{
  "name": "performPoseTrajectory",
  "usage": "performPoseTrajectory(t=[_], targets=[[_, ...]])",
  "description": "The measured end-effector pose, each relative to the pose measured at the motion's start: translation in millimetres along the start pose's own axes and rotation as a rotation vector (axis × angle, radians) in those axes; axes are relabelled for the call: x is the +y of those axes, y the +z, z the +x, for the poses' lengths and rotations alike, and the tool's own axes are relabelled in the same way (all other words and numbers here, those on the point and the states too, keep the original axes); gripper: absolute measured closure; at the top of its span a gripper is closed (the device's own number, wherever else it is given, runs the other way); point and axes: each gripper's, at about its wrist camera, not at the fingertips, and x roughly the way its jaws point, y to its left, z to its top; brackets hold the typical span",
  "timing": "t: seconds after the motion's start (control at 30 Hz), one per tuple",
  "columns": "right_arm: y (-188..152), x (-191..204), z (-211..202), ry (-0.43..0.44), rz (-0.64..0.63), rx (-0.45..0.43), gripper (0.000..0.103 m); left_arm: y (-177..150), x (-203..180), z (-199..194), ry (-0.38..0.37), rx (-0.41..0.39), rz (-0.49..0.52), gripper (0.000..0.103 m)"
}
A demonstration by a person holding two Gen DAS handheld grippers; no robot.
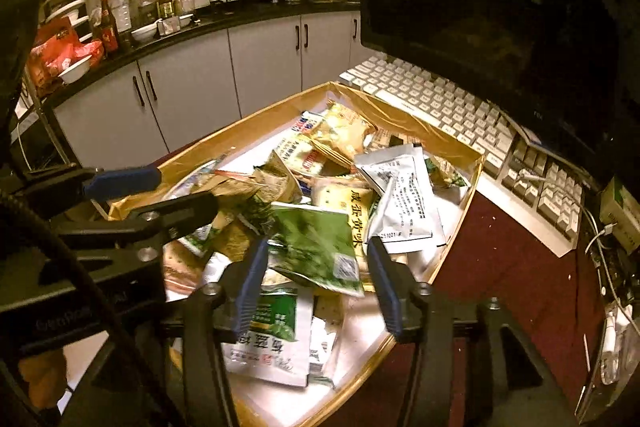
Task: Organize snacks
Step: 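Carry the tan bag and the green bag over the tray with both tools, then open both tools to drop the bags into the tray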
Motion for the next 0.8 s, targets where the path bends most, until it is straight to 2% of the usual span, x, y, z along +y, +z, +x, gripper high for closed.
performPoseTrajectory(t=[0.37, 0.8], targets=[[-3, 18, -13, -0.058, -0.06, -0.014, 0.048, 0, 6, -7, 0.009, -0.033, -0.022, 0.037], [-7, 19, -16, -0.061, -0.052, -0.014, 0.048, -3, 6, -16, 0.025, -0.068, -0.028, 0.031]])
